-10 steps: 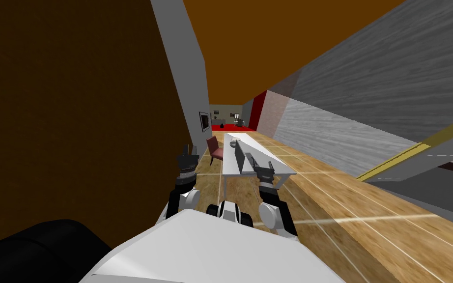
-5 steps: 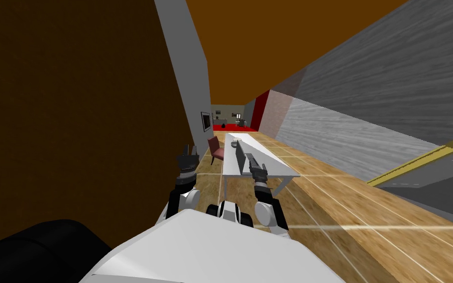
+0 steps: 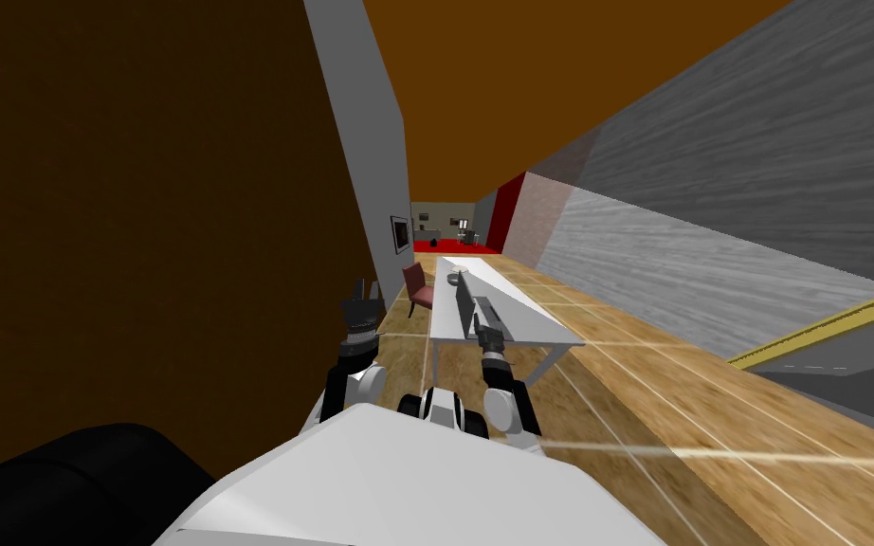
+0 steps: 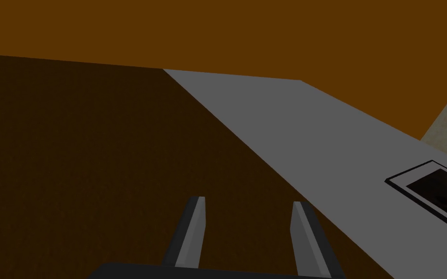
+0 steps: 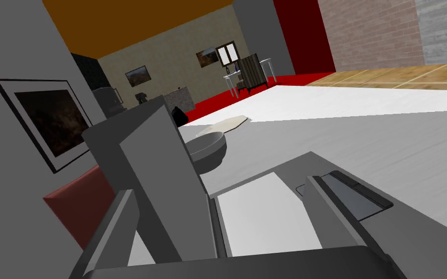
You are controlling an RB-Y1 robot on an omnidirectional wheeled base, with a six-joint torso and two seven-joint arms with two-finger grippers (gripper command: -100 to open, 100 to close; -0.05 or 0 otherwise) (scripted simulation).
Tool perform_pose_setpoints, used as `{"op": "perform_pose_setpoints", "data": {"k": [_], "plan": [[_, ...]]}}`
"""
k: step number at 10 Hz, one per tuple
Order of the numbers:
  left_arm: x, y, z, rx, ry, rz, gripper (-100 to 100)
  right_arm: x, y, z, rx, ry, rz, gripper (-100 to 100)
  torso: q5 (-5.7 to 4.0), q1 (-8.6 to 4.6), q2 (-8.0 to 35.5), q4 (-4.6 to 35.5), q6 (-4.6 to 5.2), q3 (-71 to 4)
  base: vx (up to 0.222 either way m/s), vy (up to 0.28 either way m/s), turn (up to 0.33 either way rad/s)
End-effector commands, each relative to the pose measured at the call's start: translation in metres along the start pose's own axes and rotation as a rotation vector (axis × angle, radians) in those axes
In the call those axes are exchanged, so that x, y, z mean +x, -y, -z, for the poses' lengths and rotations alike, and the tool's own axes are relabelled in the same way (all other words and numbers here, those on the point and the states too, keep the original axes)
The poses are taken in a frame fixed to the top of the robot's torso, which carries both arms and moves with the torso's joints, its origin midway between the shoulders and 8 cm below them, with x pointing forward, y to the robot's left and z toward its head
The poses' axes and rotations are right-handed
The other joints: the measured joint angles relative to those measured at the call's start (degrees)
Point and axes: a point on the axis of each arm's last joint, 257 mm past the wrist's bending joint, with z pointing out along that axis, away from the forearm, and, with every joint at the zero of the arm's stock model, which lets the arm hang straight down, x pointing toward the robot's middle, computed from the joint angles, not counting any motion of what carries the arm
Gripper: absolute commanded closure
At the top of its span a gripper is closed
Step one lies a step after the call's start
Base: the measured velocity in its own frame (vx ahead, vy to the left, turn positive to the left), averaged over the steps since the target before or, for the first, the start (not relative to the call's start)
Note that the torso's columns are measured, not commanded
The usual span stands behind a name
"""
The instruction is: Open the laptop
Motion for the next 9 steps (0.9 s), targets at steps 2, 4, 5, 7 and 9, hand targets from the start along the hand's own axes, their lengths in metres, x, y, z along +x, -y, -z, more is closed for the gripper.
{"op": "perform_pose_setpoints", "data": {"k": [2,4,5,7,9], "plan": [[0.0,0.0,0.0,0.0,0.0,0.0,0,-0.039,0.012,0.002,-0.005,0.086,-0.203,-100,0.0,-0.02,0.0,0.0,0.01,0.0,0.011,-0.022,0.074],[0.0,0.0,0.0,0.0,0.0,0.0,0,-0.048,0.015,0.004,-0.007,0.106,-0.25,-100,-0.01,-0.03,-0.1,0.0,-0.01,0.0,0.01,-0.02,0.035],[0.0,0.0,0.0,0.0,0.0,0.0,0,-0.056,0.018,0.005,-0.01,0.125,-0.292,-100,0.0,-0.01,0.0,0.0,0.01,0.0,0.005,-0.011,0.024],[0.0,0.0,0.0,0.0,0.0,0.0,0,-0.069,0.023,0.007,-0.016,0.155,-0.361,-100,0.0,-0.01,0.0,0.0,0.0,0.0,0.005,-0.013,0.047],[0.0,0.0,0.0,0.0,0.0,0.0,0,-0.079,0.029,0.009,-0.023,0.179,-0.426,-100,-0.01,-0.03,0.0,0.0,0.01,0.0,0.007,-0.013,0.035]]}}
